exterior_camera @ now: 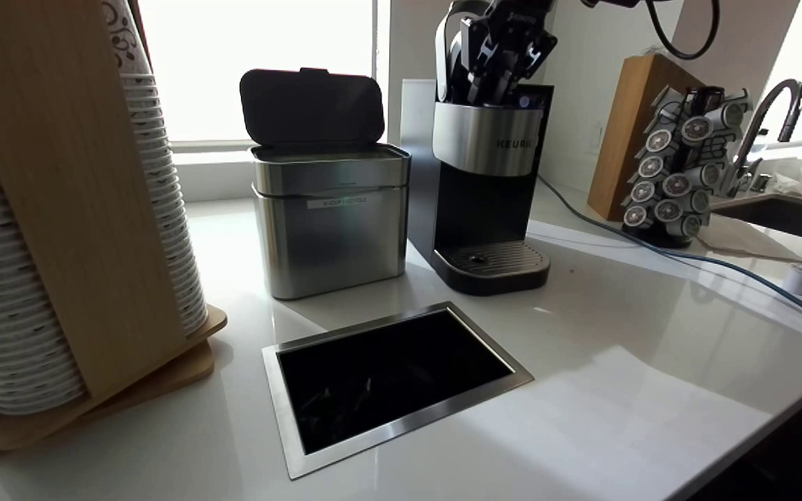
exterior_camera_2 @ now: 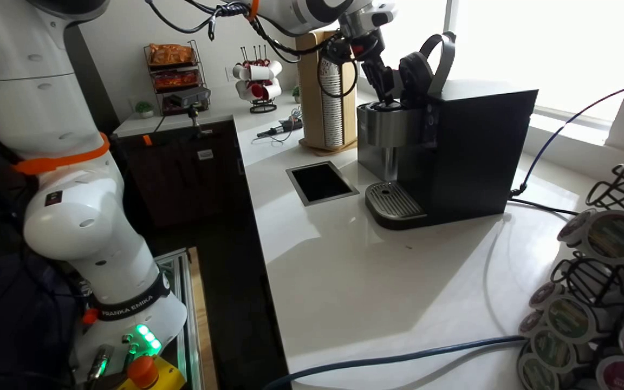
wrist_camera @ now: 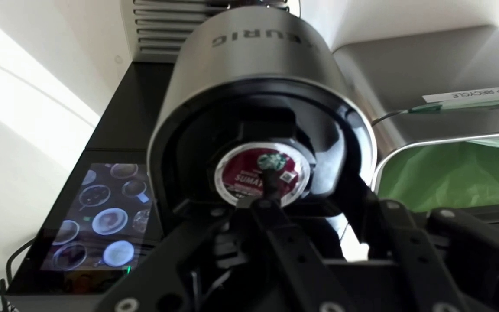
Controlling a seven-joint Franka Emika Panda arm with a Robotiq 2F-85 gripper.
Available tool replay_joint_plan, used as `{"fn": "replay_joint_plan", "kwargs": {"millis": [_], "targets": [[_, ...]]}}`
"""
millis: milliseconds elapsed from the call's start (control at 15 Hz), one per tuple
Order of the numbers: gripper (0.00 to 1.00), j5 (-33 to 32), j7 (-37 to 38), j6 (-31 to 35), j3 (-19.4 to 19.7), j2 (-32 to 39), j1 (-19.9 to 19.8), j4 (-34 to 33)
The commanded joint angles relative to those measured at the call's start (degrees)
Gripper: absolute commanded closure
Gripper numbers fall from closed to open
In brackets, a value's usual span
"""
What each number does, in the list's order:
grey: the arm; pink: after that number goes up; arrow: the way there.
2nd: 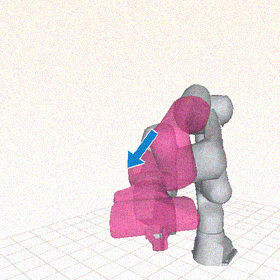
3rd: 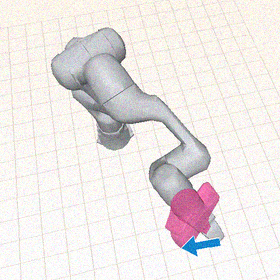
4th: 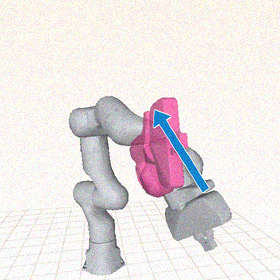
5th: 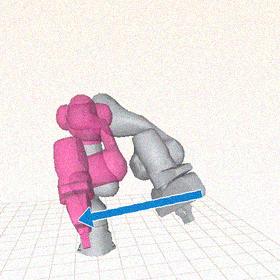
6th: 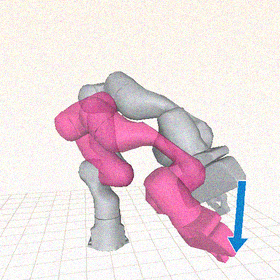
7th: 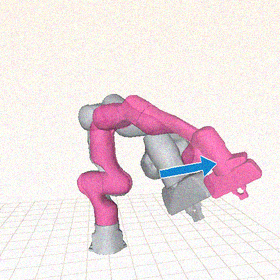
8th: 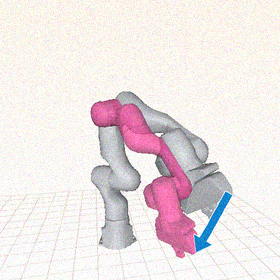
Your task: Remove the coffee pod from the coffeemaker and place it in the silver bin then close the bin.
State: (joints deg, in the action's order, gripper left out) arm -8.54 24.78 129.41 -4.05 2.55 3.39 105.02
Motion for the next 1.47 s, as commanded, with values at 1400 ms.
{"fn": "replay_joint_plan", "kwargs": {"millis": [1400], "targets": [[1.00, -2.3, 0.4, -3.1, 0.8, -3.6, 0.1, -0.7]]}}
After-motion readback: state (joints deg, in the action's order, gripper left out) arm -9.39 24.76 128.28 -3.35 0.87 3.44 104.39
